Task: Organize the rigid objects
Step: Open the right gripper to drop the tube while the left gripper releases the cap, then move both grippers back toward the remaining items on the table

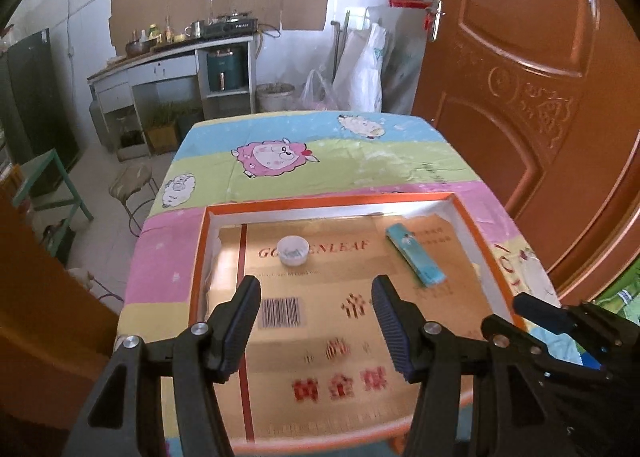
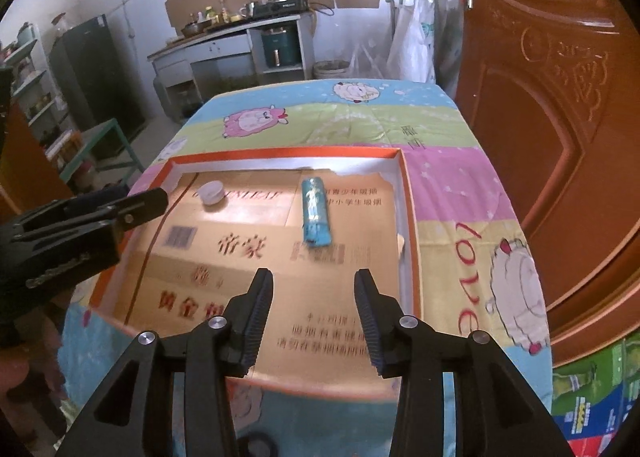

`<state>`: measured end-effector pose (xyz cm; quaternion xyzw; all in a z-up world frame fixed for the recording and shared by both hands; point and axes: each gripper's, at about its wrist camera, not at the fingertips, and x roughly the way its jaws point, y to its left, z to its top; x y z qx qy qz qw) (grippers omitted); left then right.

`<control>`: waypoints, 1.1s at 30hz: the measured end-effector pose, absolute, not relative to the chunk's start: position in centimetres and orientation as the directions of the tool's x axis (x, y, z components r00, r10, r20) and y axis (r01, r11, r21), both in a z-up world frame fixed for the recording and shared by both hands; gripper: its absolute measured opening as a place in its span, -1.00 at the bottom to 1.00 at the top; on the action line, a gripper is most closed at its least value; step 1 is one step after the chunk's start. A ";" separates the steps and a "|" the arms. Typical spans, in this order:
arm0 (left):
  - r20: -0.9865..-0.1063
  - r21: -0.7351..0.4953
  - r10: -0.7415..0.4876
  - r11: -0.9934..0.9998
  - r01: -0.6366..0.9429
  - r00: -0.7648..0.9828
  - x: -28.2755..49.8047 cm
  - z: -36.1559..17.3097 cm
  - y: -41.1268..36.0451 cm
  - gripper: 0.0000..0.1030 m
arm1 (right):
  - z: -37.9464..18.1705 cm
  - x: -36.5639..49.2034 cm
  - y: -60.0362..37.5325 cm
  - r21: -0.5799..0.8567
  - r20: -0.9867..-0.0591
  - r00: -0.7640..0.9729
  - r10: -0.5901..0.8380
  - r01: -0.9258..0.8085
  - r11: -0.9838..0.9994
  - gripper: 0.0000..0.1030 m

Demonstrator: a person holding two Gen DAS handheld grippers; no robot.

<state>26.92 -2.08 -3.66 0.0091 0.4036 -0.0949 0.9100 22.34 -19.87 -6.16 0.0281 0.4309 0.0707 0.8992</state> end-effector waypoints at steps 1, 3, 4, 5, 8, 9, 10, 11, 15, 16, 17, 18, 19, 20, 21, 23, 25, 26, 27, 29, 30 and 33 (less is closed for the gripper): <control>-0.734 -0.060 -0.165 0.982 0.180 0.658 26.5 -3.5 -2.0 0.12 | -6.0 21.8 -19.8 0.108 -0.771 0.620 0.149 -0.103 0.989 -0.15; -0.727 -0.063 -0.167 0.982 0.178 0.666 25.2 -3.1 -1.8 0.12 | -5.6 20.6 -19.7 0.104 -0.767 0.624 0.146 -0.104 0.989 -0.15; -0.723 -0.064 -0.168 0.982 0.177 0.670 24.5 -2.9 -1.7 0.12 | -5.5 20.2 -19.7 0.103 -0.766 0.626 0.146 -0.104 0.989 -0.15; -0.720 -0.064 -0.167 0.982 0.175 0.673 23.9 -2.7 -1.6 0.12 | -5.4 19.7 -19.8 0.104 -0.764 0.629 0.146 -0.104 0.989 -0.15; -0.713 -0.059 -0.162 0.983 0.171 0.682 22.6 -2.4 -1.3 0.12 | -5.2 18.5 -19.6 0.103 -0.761 0.632 0.146 -0.105 0.989 -0.15; -0.711 -0.055 -0.159 0.984 0.172 0.685 22.0 -2.3 -1.3 0.12 | -5.1 18.1 -19.6 0.102 -0.761 0.632 0.147 -0.107 0.989 -0.15; -0.709 -0.051 -0.157 0.984 0.171 0.688 21.3 -2.2 -1.1 0.12 | -5.1 17.5 -19.4 0.099 -0.760 0.633 0.146 -0.110 0.989 -0.15; -0.707 -0.048 -0.155 0.984 0.171 0.690 20.8 -2.2 -1.0 0.12 | -5.1 17.1 -19.4 0.097 -0.760 0.633 0.146 -0.112 0.989 -0.15; -0.701 -0.045 -0.154 0.984 0.171 0.696 18.6 -2.4 -0.6 0.12 | -5.5 15.5 -19.3 0.085 -0.763 0.630 0.142 -0.120 0.989 -0.15; -0.702 -0.044 -0.152 0.984 0.171 0.696 18.3 -2.5 -0.5 0.12 | -5.6 15.0 -19.2 0.080 -0.764 0.629 0.140 -0.122 0.989 -0.15; -0.703 -0.042 -0.150 0.985 0.170 0.695 17.8 -2.7 -0.3 0.12 | -5.8 14.5 -19.1 0.077 -0.766 0.628 0.138 -0.122 0.989 -0.15; -0.707 -0.041 -0.148 0.985 0.169 0.692 17.2 -3.0 -0.2 0.12 | -5.9 14.1 -19.1 0.077 -0.768 0.626 0.137 -0.122 0.990 -0.15; -0.709 -0.043 -0.149 0.985 0.169 0.689 16.8 -3.3 -0.2 0.12 | -6.1 13.7 -19.1 0.077 -0.771 0.622 0.137 -0.122 0.989 -0.15; -0.714 -0.047 -0.152 0.984 0.170 0.684 16.2 -3.7 0.0 0.12 | -6.4 13.2 -19.1 0.080 -0.773 0.619 0.139 -0.122 0.989 -0.15; -0.717 -0.049 -0.153 0.984 0.170 0.680 15.8 -3.9 0.0 0.12 | -6.5 12.7 -19.1 0.082 -0.775 0.616 0.141 -0.123 0.989 -0.15; -0.718 -0.054 -0.155 0.984 0.168 0.679 14.9 -4.5 0.3 0.12 | -6.8 11.9 -19.0 0.082 -0.777 0.613 0.143 -0.126 0.989 -0.15; -0.718 -0.063 -0.159 0.984 0.164 0.678 13.9 -5.0 0.5 0.12 | -7.0 10.9 -18.8 0.079 -0.777 0.614 0.142 -0.129 0.988 -0.15; -0.716 -0.066 -0.161 0.984 0.164 0.679 13.4 -5.2 0.6 0.12 | -7.0 10.4 -18.6 0.077 -0.775 0.616 0.143 -0.132 0.988 -0.15; -0.713 -0.065 -0.161 0.984 0.164 0.683 13.0 -5.3 0.6 0.12 | -7.1 9.9 -18.5 0.076 -0.774 0.617 0.143 -0.133 0.988 -0.15; -0.709 -0.059 -0.151 0.986 0.155 0.689 11.9 -5.6 0.9 0.12 | -7.1 9.0 -18.2 0.075 -0.770 0.622 0.144 -0.136 0.988 -0.15; -0.707 -0.053 -0.144 0.987 0.150 0.692 11.4 -5.8 1.0 0.12 | -7.2 8.3 -18.0 0.072 -0.769 0.623 0.144 -0.139 0.988 -0.15; -0.710 -0.037 -0.129 0.989 0.145 0.693 10.5 -6.3 1.1 0.12 | -7.3 7.3 -17.7 0.069 -0.767 0.625 0.147 -0.148 0.987 -0.15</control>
